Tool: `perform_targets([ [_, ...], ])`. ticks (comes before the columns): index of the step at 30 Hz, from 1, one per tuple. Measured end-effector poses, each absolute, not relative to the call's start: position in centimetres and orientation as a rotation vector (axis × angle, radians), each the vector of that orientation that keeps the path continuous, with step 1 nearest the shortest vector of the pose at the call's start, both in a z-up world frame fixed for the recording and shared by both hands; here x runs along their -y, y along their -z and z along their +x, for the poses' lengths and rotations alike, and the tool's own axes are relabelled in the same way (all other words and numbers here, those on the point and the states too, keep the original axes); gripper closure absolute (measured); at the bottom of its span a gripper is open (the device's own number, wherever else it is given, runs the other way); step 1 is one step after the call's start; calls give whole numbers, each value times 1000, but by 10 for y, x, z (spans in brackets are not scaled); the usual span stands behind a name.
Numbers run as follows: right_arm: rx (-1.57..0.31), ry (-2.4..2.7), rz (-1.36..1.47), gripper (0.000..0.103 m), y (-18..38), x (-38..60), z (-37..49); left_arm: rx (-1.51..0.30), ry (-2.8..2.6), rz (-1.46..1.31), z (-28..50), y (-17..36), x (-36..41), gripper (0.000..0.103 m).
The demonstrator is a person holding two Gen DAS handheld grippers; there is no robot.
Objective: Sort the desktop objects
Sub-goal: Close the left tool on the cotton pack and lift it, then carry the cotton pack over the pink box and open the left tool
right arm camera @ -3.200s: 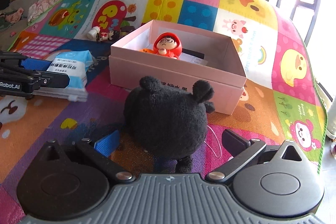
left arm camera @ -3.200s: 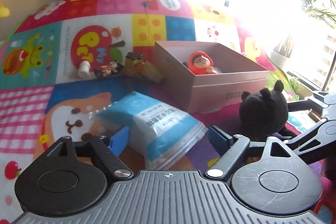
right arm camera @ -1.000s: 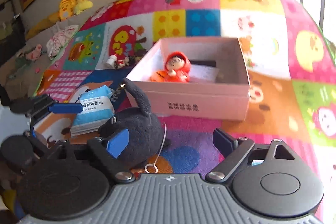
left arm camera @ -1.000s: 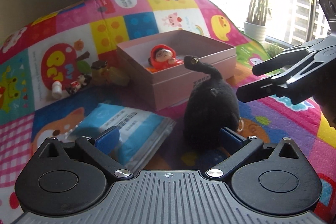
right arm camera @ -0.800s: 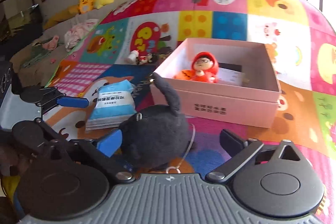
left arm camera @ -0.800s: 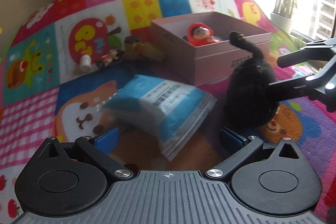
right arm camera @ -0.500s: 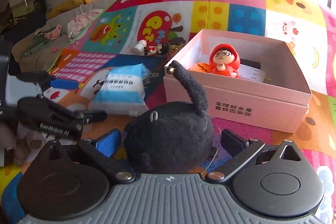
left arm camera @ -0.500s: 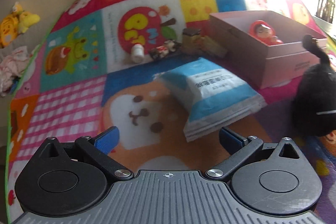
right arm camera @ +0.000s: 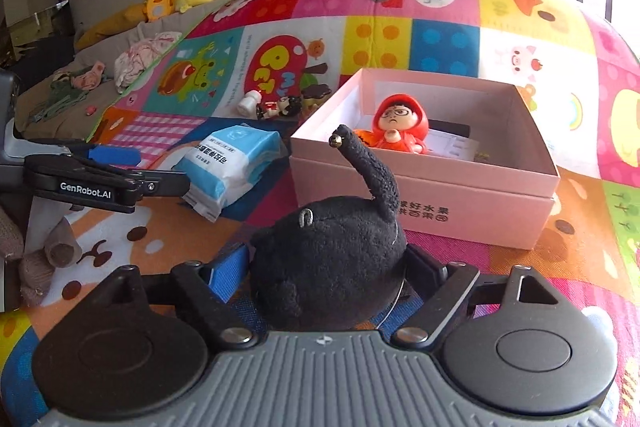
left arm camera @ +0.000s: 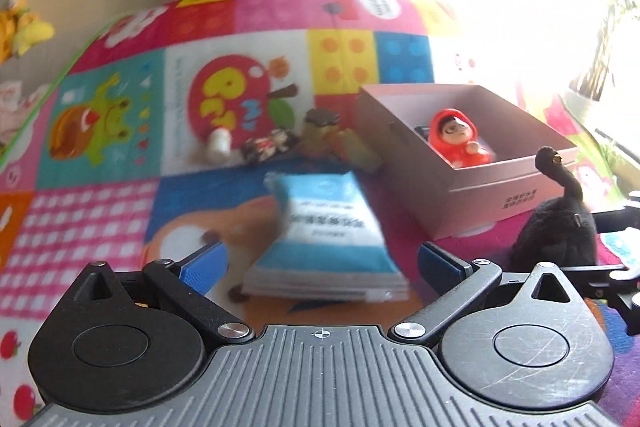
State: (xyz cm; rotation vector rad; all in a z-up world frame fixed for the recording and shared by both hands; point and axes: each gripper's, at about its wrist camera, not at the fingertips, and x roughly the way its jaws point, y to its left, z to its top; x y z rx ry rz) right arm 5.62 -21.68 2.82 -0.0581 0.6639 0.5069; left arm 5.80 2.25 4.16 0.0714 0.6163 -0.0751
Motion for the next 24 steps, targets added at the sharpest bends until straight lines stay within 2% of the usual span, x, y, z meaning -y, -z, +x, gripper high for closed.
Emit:
perform_targets([
  [9,-647,-479,-94,19,-35,228,40,-667,12,134,110,-17,-1,0],
  [11,-650,-479,-94,19,-34,229,41,-669,16,142,111,-16,-3,11],
  [12,-652,-480,-92,19,-33,229,42,-679,20,141,112,-16,-4,27],
  [17,-652,-481,-101,19,-32,224,45,-680,46,142,101,-17,-12,34],
  [24,-671,-482,-41,20,-44,242,41,-625,145,178,41,-46,-8,35],
])
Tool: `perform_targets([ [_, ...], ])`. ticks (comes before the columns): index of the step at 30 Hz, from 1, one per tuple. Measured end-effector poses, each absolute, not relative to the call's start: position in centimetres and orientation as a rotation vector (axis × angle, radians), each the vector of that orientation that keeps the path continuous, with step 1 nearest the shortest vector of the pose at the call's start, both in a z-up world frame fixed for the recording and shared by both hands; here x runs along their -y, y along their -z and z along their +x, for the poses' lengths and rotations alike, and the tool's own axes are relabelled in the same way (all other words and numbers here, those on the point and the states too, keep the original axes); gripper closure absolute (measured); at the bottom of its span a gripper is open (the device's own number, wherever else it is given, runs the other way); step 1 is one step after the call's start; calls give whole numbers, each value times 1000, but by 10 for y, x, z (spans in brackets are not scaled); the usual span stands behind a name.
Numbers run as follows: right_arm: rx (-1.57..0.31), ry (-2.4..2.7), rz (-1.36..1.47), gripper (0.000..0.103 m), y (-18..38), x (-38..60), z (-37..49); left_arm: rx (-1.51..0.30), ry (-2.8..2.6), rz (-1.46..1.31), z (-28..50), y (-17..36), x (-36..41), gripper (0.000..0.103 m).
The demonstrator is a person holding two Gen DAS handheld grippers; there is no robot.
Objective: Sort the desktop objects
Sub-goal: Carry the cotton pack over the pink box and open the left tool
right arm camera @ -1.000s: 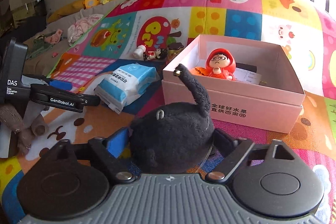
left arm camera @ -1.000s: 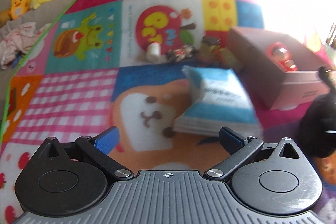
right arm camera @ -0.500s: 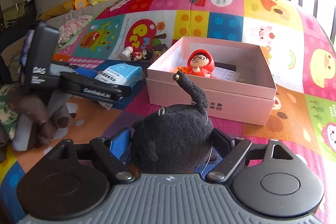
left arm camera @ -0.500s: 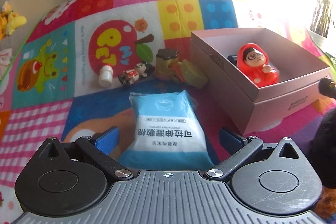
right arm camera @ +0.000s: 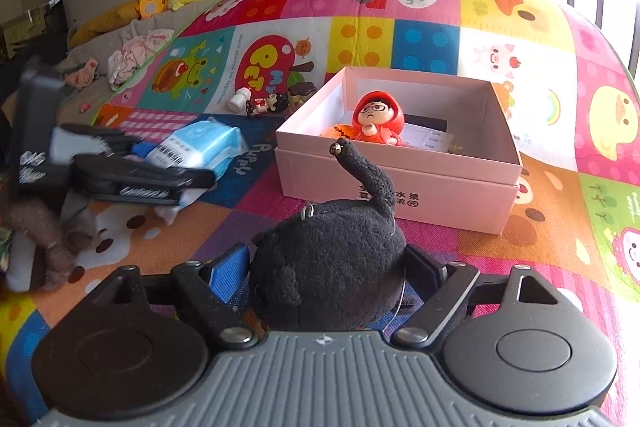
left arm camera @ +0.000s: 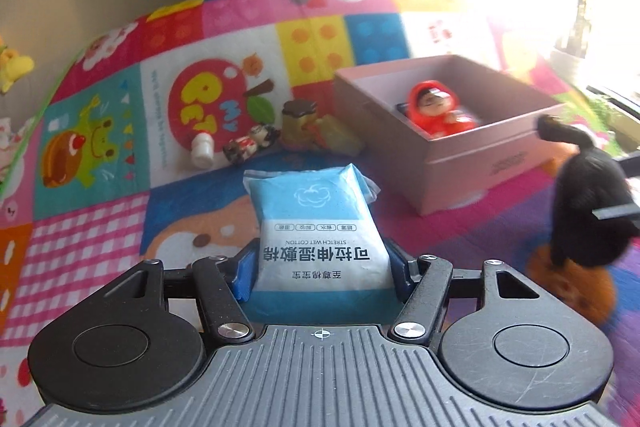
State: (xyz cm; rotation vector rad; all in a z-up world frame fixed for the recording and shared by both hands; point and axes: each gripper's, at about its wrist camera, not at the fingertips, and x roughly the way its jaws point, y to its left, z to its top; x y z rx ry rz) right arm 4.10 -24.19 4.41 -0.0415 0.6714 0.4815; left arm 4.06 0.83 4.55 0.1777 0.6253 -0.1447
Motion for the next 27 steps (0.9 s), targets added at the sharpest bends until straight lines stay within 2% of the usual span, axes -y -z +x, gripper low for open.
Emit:
perform_targets([
  [5,-647,-439,51,20,-65,278,30,-587,249,144,12,-80,3,35],
  [11,-456,-368,76,20,-118,313,12,-536,311,72,28,-111,32,35],
  [20,-208,-336,123,20,-169,346,-23,-593,413,-70,112,-130,102,35],
  [25,-213,-319,143,20,-162,354,-19,-570,354,-74,170,-119,134,35],
  [26,-229,-312,145,20,-159,355,-15,-588,358,-85,181,-113,138,33],
  [27,-243,-304,144,20,-156,356,-11,-615,372,-100,190,-106,141,26],
])
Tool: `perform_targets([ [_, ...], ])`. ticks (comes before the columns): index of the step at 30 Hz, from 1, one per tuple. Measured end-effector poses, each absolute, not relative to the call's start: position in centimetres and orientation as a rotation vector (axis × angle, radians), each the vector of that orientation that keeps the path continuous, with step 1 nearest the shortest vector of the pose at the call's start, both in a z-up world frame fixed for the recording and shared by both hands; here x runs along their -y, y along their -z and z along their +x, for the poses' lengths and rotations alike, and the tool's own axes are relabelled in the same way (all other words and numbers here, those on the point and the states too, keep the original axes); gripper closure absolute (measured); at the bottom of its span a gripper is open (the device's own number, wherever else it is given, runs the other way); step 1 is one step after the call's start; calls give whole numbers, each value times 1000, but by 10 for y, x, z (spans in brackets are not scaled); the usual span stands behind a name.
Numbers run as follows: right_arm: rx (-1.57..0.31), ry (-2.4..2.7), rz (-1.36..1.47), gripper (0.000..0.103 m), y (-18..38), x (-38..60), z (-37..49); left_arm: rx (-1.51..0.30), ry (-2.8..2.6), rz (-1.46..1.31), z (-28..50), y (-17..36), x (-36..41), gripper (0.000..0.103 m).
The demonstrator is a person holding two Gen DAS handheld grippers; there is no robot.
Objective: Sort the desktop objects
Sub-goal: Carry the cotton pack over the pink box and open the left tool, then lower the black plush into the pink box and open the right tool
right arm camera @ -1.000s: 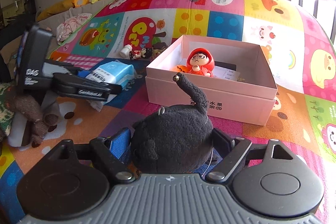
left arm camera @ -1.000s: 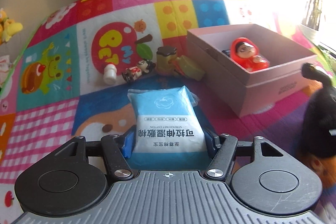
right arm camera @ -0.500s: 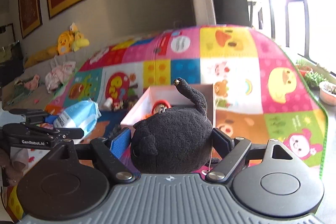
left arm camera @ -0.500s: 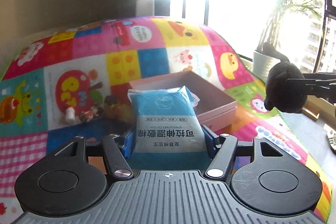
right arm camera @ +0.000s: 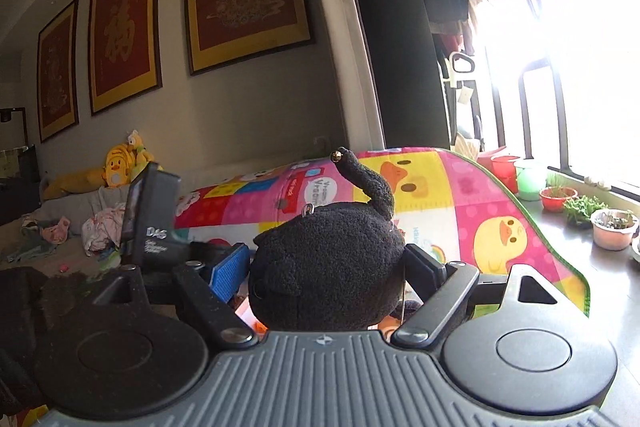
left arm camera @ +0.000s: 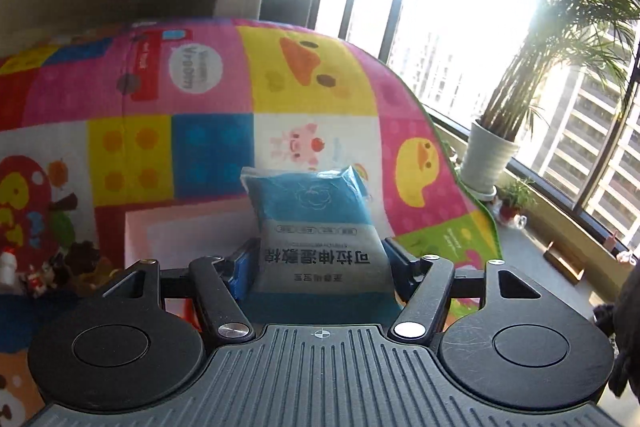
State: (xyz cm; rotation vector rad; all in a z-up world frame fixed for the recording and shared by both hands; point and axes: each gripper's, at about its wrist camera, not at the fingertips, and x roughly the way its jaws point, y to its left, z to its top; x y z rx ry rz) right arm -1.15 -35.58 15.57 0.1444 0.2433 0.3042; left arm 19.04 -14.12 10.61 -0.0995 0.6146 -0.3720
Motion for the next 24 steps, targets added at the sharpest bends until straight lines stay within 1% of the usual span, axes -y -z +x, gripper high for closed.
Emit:
perform_targets([
  [1,-255,-296,142,20,-152,357,-8,-640,392,-107,196,-100,143,19],
  [3,-278,-279,142,20,-144,361,-2,-661,411,-99,196,-90,144,14],
  [4,-292,-269,146,20,-140,364,2,-653,411,-92,192,-88,141,10],
  [5,-306,-260,150,20,-138,366,8,-640,407,-91,188,-89,136,8],
  [10,-370,-246,166,20,-129,360,39,-580,311,-173,161,-97,73,5],
  [14,-410,-304,202,20,-133,337,73,-553,181,-151,133,-83,17,3],
  [17,-470,-361,280,20,-140,312,119,-563,104,-134,112,-64,-17,3],
  [21,-584,-423,399,20,-139,260,199,-569,82,-211,92,-46,-53,2],
  [24,-631,-368,357,20,-120,213,246,-547,81,-252,85,-35,-63,2],
])
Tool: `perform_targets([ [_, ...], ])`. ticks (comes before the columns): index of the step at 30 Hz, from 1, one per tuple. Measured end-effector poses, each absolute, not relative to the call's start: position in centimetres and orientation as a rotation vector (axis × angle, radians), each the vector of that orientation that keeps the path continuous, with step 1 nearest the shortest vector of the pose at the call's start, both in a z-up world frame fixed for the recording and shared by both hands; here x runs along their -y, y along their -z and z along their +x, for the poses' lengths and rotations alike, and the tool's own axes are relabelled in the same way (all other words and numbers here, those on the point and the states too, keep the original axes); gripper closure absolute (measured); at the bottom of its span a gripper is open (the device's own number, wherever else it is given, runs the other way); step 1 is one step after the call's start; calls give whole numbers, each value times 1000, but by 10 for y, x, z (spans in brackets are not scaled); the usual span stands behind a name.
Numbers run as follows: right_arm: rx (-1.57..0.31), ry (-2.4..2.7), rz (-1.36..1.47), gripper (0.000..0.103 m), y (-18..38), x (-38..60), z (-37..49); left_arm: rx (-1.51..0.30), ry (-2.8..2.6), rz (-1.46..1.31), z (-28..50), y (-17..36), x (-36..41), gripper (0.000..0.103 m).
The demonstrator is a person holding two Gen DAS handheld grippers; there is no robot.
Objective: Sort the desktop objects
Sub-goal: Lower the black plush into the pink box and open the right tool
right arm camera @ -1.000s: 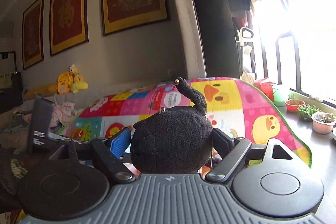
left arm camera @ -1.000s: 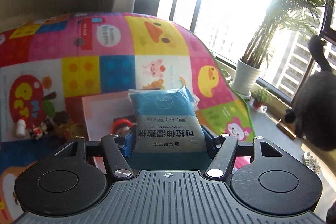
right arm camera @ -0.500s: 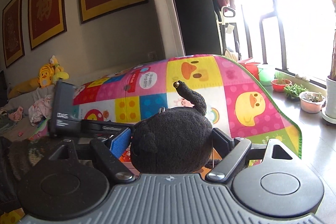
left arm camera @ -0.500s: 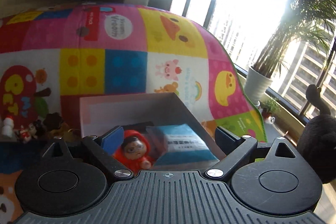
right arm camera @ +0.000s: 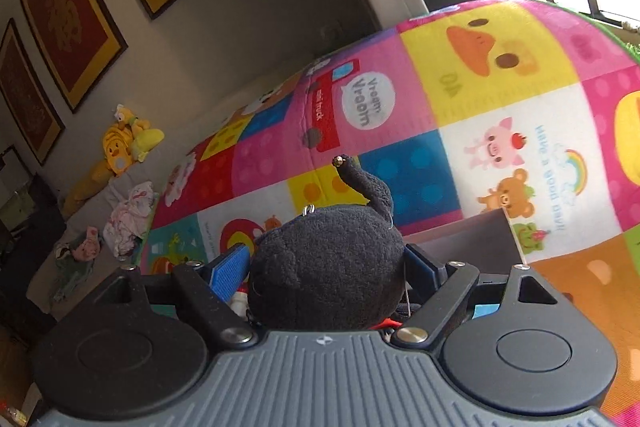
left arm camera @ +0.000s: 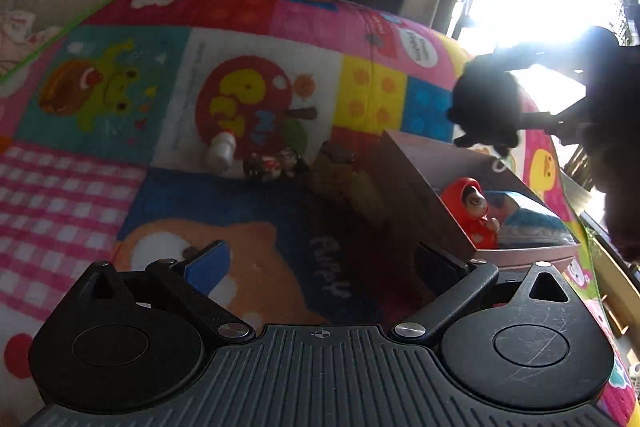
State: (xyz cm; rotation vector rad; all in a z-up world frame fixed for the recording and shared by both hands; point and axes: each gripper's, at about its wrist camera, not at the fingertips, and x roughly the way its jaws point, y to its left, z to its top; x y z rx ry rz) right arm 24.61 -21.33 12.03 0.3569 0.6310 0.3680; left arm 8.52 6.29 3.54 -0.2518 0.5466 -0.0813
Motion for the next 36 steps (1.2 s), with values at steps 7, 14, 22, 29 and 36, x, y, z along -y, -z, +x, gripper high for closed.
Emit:
perform_targets([
  [7,-900,-238,203,21,-54,166,304,-524,144,-329,82,-18,-72,0],
  [14,-979,-243,110,20,-54,153,312,-552,175,-365,83,-9,-76,0],
  [22,-805,-340,57,12,-90,160,286,-578,174,-379,87,-5,-75,0],
  [29,-883,-293,138,39,-52,169,317,-594,166,-401,88,-2,-77,0],
  [36,-961,-240,169,45,-48,166,331,-598,169,-407,89,-2,-78,0],
])
